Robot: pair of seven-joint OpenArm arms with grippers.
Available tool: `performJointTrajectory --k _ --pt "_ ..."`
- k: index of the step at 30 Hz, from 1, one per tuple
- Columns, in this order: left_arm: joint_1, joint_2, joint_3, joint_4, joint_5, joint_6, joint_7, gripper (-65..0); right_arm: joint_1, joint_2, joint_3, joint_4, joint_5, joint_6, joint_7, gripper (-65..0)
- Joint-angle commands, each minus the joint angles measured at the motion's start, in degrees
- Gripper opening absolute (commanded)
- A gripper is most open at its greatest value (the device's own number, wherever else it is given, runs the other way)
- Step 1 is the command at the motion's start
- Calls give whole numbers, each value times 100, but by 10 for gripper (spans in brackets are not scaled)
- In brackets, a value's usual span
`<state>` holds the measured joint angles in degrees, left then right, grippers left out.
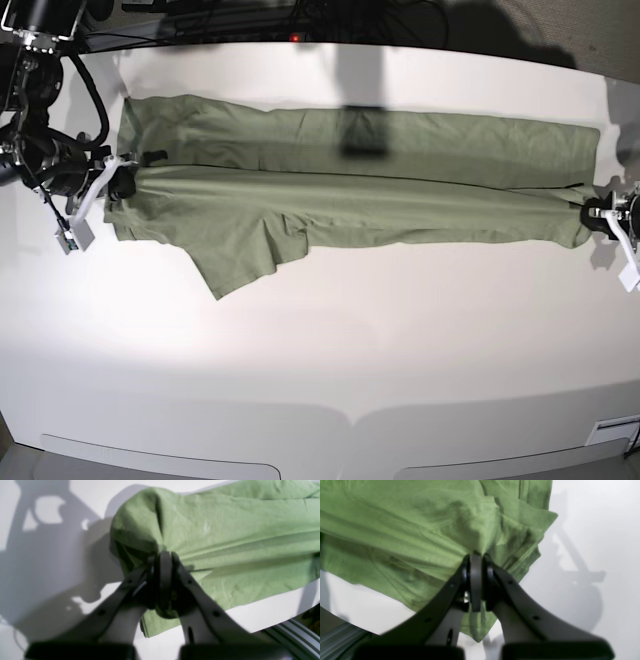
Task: Fold the T-shirt properly
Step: 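Carry the hem over the shirt toward the collar with both grippers, then release the hem and regrasp the folded edge with both grippers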
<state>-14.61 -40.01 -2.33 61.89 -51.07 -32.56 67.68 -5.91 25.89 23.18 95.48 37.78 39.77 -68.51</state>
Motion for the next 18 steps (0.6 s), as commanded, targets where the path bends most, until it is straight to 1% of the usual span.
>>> performJointTrajectory --k 1,2,4,6,7,9,12,14,16,18 --pt "-125 -162 -74 90 -22 22 -37 -650 66 125 48 101 35 23 -35 -650" --pt "-125 -162 -74 90 -22 22 -37 -650 66 125 48 101 37 23 -109 -625" --pt "-125 -164 -74 90 -22 22 -35 -650 66 125 48 101 35 23 -243 -542" --pt "-125 -164 -74 90 -20 20 31 -650 66 125 48 101 37 23 -339 -478" --pt "-125 -164 -74 90 -20 20 74 -650 66 125 48 101 35 23 -365 -459" --pt "-127 -164 -74 90 -17 20 157 -639 66 125 48 101 37 23 -356 -448" --pt "-125 -164 -74 90 24 20 157 -468 68 127 48 101 39 23 -310 -448" --pt "-125 -166 -74 90 24 17 162 -391 68 127 48 101 37 23 -304 -448" --pt "-125 -166 -74 90 28 15 225 -357 68 127 50 101 37 23 -304 -448" --pt "-127 -166 -74 90 240 4 188 -354 79 127 48 101 37 23 -247 -448"
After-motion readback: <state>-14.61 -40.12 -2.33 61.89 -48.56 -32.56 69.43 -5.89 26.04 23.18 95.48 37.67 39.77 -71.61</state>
